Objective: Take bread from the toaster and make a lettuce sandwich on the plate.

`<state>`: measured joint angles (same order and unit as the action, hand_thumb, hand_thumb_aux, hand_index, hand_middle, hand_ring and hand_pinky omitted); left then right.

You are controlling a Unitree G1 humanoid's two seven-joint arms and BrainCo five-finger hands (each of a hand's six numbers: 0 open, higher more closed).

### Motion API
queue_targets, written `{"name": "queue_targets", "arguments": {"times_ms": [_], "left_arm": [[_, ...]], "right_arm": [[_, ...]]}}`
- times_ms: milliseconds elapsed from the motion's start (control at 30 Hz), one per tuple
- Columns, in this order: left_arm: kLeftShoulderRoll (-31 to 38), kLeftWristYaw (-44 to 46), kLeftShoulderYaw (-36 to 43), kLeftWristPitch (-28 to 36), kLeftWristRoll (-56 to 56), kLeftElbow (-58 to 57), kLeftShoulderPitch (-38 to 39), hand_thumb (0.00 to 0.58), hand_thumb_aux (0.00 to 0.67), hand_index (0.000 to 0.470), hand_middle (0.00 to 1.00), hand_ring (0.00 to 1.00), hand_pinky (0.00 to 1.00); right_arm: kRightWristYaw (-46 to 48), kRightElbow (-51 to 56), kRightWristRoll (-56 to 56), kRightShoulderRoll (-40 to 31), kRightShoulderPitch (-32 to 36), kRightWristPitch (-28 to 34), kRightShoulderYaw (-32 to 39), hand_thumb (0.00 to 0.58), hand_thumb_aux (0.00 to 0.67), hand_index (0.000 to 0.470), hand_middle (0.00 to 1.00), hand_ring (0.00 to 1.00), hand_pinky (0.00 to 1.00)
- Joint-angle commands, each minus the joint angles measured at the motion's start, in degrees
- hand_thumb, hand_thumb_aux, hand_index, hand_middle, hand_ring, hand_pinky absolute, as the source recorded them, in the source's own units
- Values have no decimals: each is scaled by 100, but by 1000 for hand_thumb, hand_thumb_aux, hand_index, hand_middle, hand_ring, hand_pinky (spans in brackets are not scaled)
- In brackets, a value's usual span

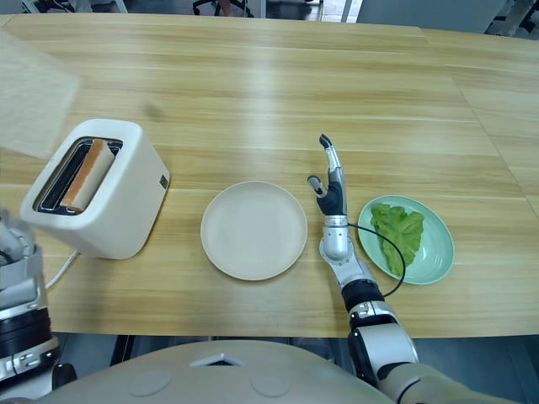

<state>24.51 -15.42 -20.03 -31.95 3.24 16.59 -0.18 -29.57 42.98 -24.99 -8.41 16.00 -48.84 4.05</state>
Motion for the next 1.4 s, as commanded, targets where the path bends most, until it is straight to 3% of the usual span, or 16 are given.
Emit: {"name": "queue_targets", "arguments": {"times_ms": [33, 267, 400, 867, 1333, 1367, 1400], "left_arm": [[-135, 873, 909, -84, -393, 129, -88, 580, 670, 460, 1000, 1000, 1000], [-553, 2322, 2724, -156, -325, -633, -63, 580, 670, 460, 1000, 1000, 1000], [-690, 2774, 3226, -297, -24, -1496, -247, 580, 670, 460, 1000, 1000, 1000], [-898, 2888, 3652, -950, 1051, -4539, -1217, 580, 670, 460, 1000, 1000, 1000], [-862, 2741, 3749, -1355, 1479, -5278, -1331, 580, 670, 460, 1000, 1000, 1000], [-855, 2671, 3756, -1364, 1562, -5287, -1336, 230, 150, 103, 153, 153, 153], [-835, 2566, 3769, -1364, 1690, -5296, -1341, 230, 150, 103, 153, 153, 153]], "right_arm": [[-83, 182, 22, -50, 57, 35, -26, 0, 0, 0, 0, 0, 0], [-216, 317, 130, -170, 207, -136, -142, 0, 0, 0, 0, 0, 0], [-282, 242, 215, -259, 198, -254, -255, 0, 0, 0, 0, 0, 0], [-317, -290, 360, -481, -286, -309, -657, 0, 0, 0, 0, 0, 0], [-262, -394, 350, -499, -363, -254, -748, 0, 0, 0, 0, 0, 0], [-256, -394, 355, -507, -364, -257, -752, 0, 0, 0, 0, 0, 0], [-250, -391, 358, -514, -364, -261, -752, 0, 0, 0, 0, 0, 0]]}}
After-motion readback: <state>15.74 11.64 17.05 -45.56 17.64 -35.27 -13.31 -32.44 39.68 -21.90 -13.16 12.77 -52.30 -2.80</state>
